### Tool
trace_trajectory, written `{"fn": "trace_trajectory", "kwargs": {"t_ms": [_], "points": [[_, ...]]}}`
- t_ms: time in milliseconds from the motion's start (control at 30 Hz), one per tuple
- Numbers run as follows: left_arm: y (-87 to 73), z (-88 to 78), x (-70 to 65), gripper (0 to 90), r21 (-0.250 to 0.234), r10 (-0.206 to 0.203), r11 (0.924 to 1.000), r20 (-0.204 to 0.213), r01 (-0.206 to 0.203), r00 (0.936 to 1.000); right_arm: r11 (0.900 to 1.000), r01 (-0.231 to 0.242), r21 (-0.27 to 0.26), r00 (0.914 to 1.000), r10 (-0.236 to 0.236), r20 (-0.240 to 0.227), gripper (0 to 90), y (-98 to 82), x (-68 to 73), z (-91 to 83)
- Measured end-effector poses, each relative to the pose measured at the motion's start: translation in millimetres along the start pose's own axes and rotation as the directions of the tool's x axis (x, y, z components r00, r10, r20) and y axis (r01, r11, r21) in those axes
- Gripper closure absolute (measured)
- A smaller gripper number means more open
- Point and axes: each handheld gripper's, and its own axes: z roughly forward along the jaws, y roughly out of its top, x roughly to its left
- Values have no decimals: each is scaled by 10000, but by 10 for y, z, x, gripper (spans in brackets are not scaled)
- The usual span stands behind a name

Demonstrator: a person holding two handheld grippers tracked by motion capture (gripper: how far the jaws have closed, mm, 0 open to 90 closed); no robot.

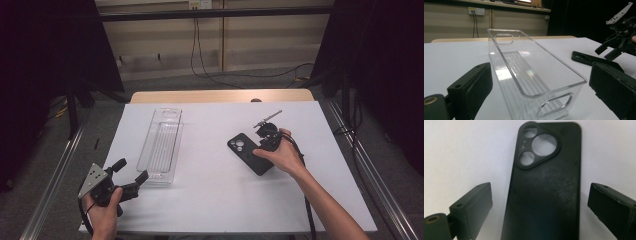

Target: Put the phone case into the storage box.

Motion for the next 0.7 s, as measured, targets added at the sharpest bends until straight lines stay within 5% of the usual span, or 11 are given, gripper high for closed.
{"fn": "trace_trajectory", "kwargs": {"t_ms": [267,700], "points": [[1,2,0,49,-22,-18,10000,3,18,10000,9967,119,805,9998,-131,144,77,82,-15,110],[-3,0,4,49,29,-26,10000,11,26,10000,9904,457,1304,9976,-520,454,52,117,32,213]]}}
